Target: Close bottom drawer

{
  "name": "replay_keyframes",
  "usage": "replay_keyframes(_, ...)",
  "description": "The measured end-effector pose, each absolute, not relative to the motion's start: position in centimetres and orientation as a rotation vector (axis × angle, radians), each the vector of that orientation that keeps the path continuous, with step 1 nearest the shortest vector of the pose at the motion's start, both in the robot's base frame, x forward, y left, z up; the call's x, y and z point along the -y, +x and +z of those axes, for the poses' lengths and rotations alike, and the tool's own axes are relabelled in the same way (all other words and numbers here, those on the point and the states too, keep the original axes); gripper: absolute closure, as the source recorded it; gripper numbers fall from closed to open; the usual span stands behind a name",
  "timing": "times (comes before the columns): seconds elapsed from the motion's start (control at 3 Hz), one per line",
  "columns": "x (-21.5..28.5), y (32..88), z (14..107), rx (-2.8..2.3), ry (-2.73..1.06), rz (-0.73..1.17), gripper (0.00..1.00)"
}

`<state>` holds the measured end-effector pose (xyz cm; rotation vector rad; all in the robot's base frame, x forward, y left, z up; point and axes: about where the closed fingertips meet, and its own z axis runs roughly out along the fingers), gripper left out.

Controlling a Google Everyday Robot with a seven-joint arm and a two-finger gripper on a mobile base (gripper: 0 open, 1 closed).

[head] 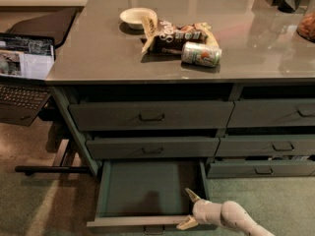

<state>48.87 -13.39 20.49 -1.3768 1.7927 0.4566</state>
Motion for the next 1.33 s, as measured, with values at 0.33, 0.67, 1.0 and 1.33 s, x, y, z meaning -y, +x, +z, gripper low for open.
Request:
replay_keyframes(0.33, 13.4, 48.9, 20.5, -1.792, -1.376, 0.456, 0.21)
replay_keyframes(0.67, 12.9, 49.6, 20.7, -1.78, -1.372, 0.456, 0.21)
replay_keyframes(1.0, 12.5, 50.2, 20.9, -1.767, -1.372, 0.455, 0.21)
replay_keyframes(1.33, 11.9, 50.9, 21.1, -1.753, -1.369, 0.456, 0.22)
